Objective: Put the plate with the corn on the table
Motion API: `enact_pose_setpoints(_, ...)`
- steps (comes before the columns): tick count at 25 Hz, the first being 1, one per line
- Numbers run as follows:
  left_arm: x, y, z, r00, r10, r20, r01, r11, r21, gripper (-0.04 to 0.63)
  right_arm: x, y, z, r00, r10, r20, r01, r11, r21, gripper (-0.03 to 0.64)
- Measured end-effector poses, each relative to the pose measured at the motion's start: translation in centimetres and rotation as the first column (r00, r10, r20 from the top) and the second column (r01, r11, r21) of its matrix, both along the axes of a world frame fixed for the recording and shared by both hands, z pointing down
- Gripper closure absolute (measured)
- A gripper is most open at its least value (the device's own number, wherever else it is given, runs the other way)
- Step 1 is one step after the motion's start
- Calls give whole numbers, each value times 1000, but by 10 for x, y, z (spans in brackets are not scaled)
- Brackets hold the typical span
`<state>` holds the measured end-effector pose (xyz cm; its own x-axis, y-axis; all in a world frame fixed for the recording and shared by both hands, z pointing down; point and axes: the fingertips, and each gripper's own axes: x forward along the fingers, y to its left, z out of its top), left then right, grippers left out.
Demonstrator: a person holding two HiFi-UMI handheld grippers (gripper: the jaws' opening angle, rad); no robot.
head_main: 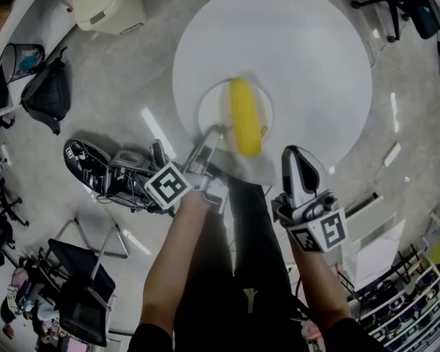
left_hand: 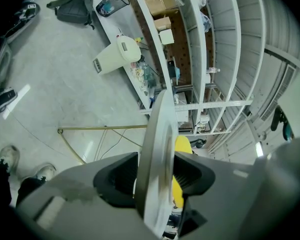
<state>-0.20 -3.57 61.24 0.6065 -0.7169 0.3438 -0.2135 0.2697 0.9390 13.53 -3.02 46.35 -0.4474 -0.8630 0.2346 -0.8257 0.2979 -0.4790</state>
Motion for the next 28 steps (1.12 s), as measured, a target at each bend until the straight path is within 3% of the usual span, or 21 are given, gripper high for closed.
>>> enact_pose_setpoints(28, 18, -4, 5, 999, 34, -3, -35, 999, -19, 339, 25, 4, 14, 1000, 19, 11, -19, 1000, -21, 609)
